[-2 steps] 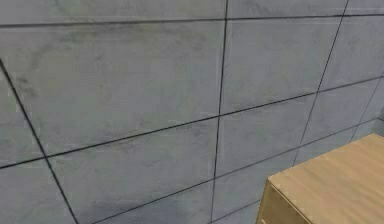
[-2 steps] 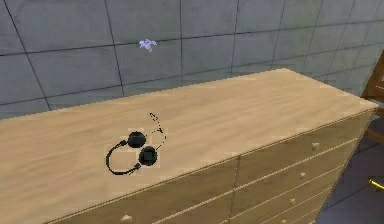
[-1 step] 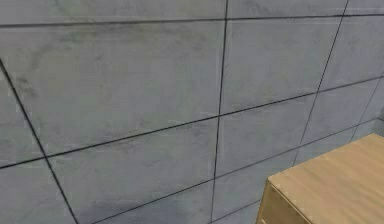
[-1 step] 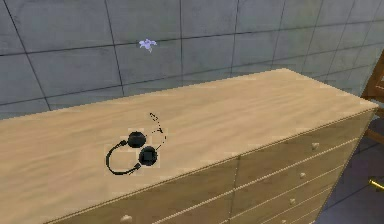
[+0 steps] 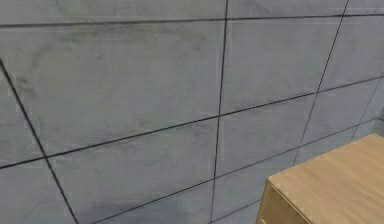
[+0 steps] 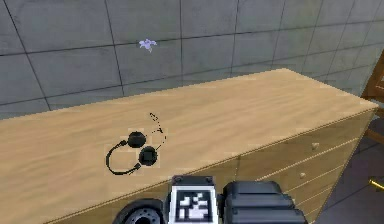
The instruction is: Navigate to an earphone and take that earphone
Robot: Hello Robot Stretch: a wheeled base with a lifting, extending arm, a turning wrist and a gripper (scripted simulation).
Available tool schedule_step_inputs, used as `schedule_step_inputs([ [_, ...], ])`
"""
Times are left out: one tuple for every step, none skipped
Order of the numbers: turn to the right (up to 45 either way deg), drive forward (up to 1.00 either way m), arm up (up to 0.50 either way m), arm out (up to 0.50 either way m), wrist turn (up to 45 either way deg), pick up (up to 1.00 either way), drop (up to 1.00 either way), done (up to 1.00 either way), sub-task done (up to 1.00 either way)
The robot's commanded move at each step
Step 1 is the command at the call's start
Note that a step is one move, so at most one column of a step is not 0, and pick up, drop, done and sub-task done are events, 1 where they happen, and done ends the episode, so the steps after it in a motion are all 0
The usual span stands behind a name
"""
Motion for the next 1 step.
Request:
schedule_step_inputs([
  [0.0, 0.00, 0.00, 0.20, 0.0, 0.00, 0.00, 0.00, 0.00],
])
